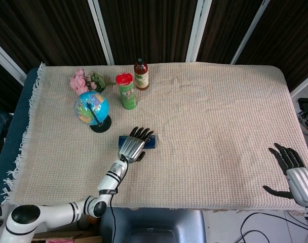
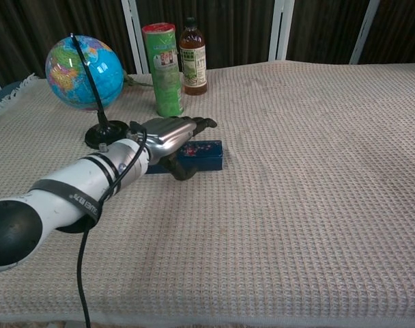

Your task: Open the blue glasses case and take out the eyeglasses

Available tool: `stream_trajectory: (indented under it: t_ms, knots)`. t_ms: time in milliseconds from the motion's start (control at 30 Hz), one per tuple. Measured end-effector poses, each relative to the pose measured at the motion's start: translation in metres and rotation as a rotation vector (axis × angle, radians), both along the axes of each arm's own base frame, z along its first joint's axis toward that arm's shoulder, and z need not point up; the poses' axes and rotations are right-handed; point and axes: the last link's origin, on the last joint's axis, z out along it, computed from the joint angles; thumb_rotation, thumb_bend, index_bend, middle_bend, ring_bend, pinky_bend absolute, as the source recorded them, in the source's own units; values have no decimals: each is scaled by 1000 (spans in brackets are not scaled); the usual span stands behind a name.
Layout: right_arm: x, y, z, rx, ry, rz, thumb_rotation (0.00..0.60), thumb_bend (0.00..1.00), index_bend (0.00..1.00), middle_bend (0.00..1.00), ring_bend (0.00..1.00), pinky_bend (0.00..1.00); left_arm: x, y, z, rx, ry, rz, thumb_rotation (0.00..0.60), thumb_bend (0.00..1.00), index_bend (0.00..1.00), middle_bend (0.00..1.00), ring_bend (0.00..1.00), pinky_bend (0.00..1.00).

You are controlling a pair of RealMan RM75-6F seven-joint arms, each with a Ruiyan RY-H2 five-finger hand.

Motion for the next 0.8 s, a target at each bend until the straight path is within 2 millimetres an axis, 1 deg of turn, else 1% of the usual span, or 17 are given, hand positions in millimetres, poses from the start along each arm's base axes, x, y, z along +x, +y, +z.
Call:
stream_trajectory:
  t_ms: [233,333,567,800]
  knots:
    - [0,0,1,-1,0,-2,600,177,0,0,0,0,-5,10,4,-32,6,35,600,385,0,165,0,0]
    - [0,0,0,0,0,1,600,177,0,0,0,0,-7,12,5,-42,15,44,600,385,0,197,0,0]
    - [0,0,0,-2,0,2,600,177,0,0,0,0,-12,11,6,-45,40,54,600,383,0,246,12,0]
    - [1,1,-1,2,6,5,600,177,0,0,0,0,-16,3,8,-57,41,50,600,386,0,291,54,0]
